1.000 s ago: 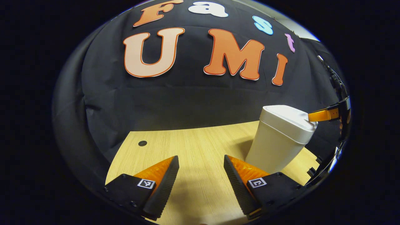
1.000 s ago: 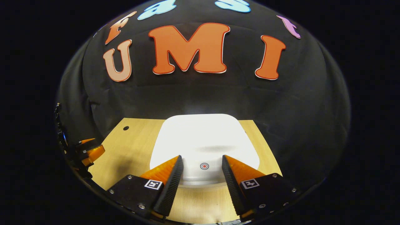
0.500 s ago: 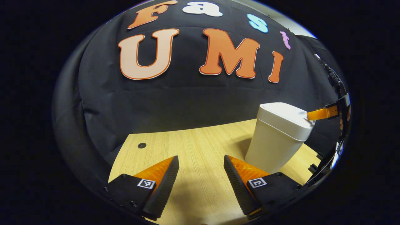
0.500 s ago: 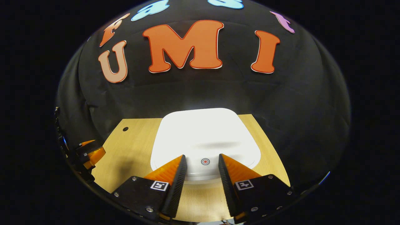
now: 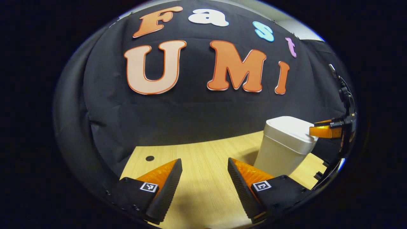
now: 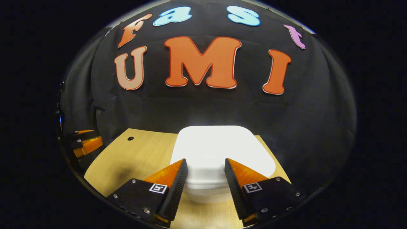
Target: Press the lid of the desktop garbage bin to open it, pick up the crumpled paper on the desktop and throw it into the bin, then pick up the pop can on the desktop and drop it into the bin, and finally close the garbage bin lid.
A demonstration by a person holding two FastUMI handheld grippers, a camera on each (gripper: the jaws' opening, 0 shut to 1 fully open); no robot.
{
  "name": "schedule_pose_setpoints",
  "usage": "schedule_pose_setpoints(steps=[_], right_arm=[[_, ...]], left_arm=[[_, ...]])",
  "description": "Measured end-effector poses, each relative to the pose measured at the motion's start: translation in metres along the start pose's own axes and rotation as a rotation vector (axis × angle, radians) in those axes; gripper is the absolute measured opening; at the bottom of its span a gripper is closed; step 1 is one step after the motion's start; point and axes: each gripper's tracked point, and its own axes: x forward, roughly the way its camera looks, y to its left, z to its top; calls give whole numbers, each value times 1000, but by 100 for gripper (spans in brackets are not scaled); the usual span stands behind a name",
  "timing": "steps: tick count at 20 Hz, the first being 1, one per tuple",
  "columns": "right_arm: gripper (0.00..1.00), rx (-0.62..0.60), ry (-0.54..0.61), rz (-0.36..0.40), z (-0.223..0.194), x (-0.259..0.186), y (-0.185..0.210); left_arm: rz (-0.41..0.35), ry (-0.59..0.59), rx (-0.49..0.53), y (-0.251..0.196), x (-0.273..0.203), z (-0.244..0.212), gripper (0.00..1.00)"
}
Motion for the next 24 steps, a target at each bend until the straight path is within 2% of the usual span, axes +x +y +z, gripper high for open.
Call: schedule_pose_setpoints(steps=[5, 6, 8, 9, 11, 12, 14, 24], right_arm=[[78, 18, -136, 90, 35, 1, 51], [77, 18, -153, 105, 40, 0, 58], [82, 13, -185, 135, 50, 1, 78], [83, 5, -199, 151, 54, 1, 86], [86, -19, -228, 169, 60, 0, 99], [87, -30, -240, 176, 62, 0, 104], [87, -40, -260, 196, 67, 0, 115], [88, -62, -273, 236, 69, 13, 137]], left_arm=[[38, -84, -39, 15, -12, 42, 92], [47, -109, -29, 17, -15, 51, 92], [57, -162, -4, 18, -22, 70, 95], [67, -189, 9, 21, -28, 78, 92], [80, -238, 24, 23, -32, 92, 92], [84, -253, 26, 23, -33, 96, 88], [89, -275, 26, 22, -37, 101, 92], [127, -291, 10, 28, -30, 98, 92]])
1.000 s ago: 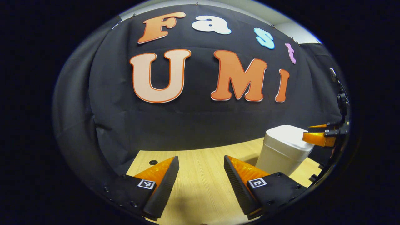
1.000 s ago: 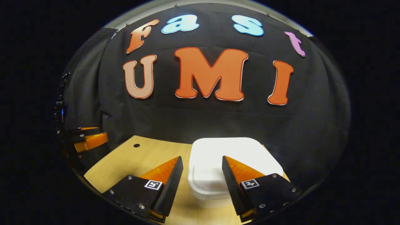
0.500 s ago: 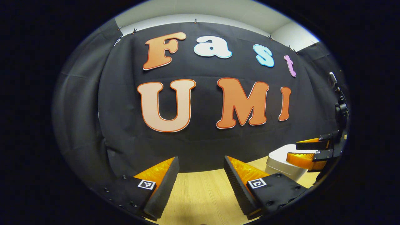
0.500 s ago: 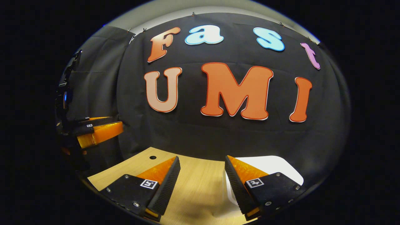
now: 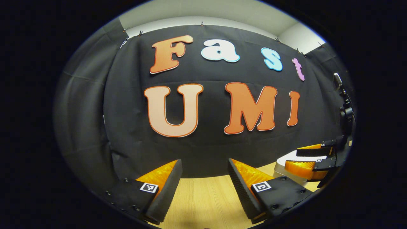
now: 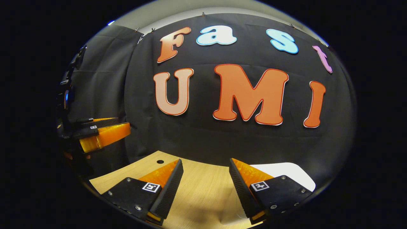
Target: Press the lid of the desktop garbage bin to open it, pick up the crumpled paper on the desktop and throw it into the bin, then pick up the pop can on the desktop and drop it into the bin, and finally close the garbage bin lid.
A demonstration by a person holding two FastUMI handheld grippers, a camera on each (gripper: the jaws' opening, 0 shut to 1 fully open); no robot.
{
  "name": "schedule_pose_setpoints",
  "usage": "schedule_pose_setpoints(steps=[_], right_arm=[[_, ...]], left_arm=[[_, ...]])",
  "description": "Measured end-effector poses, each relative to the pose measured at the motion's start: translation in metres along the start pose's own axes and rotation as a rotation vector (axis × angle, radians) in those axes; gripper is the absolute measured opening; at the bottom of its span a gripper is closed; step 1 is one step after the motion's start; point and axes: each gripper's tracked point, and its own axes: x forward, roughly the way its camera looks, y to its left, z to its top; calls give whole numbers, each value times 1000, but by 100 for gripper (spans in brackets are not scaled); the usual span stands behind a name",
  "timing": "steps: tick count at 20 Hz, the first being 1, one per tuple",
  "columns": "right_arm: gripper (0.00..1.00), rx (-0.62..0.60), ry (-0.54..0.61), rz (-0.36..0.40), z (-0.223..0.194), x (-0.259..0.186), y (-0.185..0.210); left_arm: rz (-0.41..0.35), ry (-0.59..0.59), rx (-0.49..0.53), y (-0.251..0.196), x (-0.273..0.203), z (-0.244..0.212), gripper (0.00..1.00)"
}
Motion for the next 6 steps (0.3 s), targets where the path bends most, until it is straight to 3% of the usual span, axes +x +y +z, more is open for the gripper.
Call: schedule_pose_setpoints(steps=[6], right_arm=[[88, -10, -24, 28, 7, 12, 11]], left_arm=[[8, -1, 10, 2, 3, -1, 92]])
